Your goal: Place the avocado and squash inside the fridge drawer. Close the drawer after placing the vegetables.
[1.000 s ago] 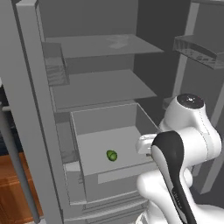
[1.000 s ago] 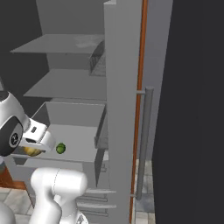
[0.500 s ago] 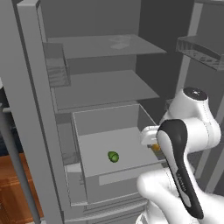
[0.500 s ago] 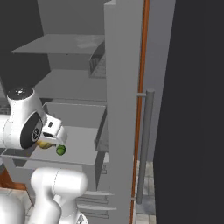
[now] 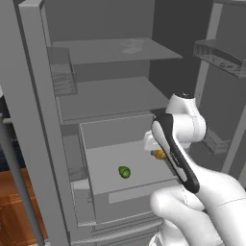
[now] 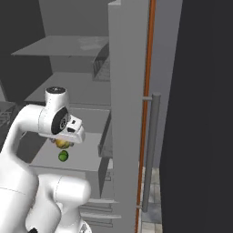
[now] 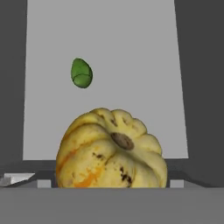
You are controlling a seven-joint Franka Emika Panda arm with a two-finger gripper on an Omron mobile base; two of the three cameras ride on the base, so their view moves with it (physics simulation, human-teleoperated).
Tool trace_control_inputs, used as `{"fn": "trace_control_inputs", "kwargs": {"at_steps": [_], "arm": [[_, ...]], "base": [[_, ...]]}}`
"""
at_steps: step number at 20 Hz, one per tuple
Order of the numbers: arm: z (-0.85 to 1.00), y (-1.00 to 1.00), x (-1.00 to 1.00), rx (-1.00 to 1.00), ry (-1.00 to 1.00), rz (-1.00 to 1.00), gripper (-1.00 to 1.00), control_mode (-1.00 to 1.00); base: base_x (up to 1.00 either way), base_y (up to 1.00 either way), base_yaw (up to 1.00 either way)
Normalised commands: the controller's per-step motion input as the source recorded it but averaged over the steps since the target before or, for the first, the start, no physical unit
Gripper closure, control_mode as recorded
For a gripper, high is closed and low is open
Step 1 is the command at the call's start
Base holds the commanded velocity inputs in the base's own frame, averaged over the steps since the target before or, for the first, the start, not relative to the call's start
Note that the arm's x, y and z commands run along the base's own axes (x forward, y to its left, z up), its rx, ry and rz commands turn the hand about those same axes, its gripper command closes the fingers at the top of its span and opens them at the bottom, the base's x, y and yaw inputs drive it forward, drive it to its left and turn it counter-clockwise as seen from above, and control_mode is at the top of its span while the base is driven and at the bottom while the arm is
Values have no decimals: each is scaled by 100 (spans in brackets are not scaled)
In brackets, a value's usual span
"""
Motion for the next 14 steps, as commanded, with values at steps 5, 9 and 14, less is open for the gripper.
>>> {"fn": "trace_control_inputs", "kwargs": {"at_steps": [5, 9, 14], "arm": [[-93, 0, 45, 0, 8, 0, 100, -100], [-89, 0, 30, 0, 0, 0, 100, -100], [-52, 11, 31, -1, 0, 0, 100, -100]], "base": [[0, 0, 0], [0, 0, 0], [0, 0, 0]]}}
